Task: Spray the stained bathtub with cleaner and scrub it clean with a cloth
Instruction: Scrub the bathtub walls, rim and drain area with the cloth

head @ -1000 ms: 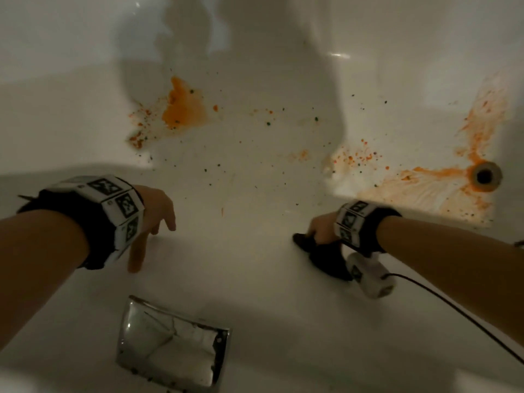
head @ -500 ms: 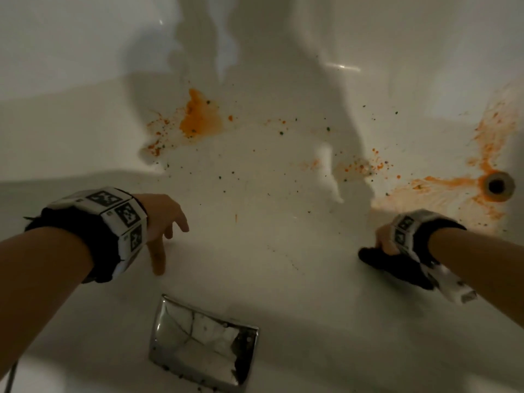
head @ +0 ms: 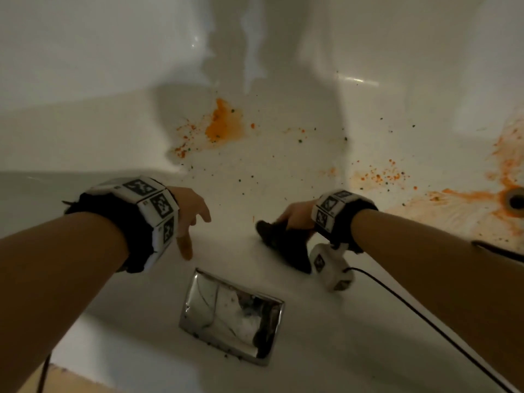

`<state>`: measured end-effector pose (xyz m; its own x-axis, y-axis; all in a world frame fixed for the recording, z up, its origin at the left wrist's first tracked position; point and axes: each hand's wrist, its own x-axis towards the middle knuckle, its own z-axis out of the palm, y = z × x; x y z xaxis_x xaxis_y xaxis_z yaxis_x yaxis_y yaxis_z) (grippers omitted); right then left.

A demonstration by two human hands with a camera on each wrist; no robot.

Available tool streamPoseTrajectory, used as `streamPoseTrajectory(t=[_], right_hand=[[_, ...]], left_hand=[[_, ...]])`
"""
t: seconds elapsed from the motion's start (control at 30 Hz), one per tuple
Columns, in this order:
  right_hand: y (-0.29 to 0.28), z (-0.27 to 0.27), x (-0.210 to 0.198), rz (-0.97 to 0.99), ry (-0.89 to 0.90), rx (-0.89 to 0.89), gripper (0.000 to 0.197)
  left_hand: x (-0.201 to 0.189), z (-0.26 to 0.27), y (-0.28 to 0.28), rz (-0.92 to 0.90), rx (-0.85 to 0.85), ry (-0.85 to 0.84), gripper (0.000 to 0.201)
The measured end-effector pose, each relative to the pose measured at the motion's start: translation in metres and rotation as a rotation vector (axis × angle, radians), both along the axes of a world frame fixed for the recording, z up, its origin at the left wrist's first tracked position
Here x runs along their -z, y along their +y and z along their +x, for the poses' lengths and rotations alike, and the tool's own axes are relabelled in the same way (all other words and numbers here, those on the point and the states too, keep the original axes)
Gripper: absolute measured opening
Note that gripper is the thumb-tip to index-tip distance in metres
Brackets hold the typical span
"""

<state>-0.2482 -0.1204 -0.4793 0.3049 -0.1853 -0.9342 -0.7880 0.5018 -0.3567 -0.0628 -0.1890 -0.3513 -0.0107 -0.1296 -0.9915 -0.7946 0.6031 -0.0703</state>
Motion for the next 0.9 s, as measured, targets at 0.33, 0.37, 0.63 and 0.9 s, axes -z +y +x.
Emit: streamPoseTrajectory(t=[0.33,0.37,0.63,0.9], right_hand=[[0.001,-0.060,-0.082,-0.070,0.166,-0.354,0.037],[0.011,-0.062,-0.086,-0.018,0.200,-0.413,0.039],[0.029,-0.046,-0.108,0.050,-0.025,-0.408,0.059],[0.032,-0.019,-0.107,-0.094,0.030,-0.543,0.015]], left_hand=[[-0.051,0.049,-0.024,-0.043,-0.056,0.005,0.063],[-0.059,0.055,-0.029,-0.061,-0.075,0.014,0.061],[-0.091,0.103,-0.048,-0.181,-0.235,0.005,0.053],[-0.086,0.097,-0.002,-0.027,-0.254,0.032,0.058]])
